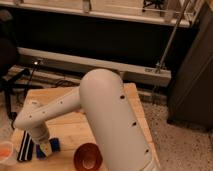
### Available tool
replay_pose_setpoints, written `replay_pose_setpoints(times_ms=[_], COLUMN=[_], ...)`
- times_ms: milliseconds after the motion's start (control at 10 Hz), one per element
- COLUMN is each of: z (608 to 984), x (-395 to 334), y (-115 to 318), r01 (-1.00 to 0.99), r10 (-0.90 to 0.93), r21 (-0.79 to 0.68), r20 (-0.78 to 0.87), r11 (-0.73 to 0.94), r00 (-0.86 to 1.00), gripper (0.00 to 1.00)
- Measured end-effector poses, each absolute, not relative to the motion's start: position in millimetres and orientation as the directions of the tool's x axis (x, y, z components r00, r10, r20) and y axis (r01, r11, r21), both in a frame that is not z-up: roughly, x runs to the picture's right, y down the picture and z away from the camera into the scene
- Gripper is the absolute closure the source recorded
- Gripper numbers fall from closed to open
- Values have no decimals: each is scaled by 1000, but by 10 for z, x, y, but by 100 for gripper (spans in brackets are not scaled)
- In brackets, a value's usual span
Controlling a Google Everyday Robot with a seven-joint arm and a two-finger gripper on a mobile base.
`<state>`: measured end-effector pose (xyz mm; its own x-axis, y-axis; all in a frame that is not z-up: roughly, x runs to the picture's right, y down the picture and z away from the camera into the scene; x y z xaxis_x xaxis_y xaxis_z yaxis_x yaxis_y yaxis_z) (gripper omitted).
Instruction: Wipe the white sponge on the table
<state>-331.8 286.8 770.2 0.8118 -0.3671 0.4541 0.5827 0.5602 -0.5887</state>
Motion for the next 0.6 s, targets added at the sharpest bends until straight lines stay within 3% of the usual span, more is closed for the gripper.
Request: replay_pose_setpoints(times_ms=[600], z=[8358], x=[-3253], y=[2104], r01=[547], r10=[-391], r21=[-594], r20=[383], r11=[590], r00=[837], gripper=[76])
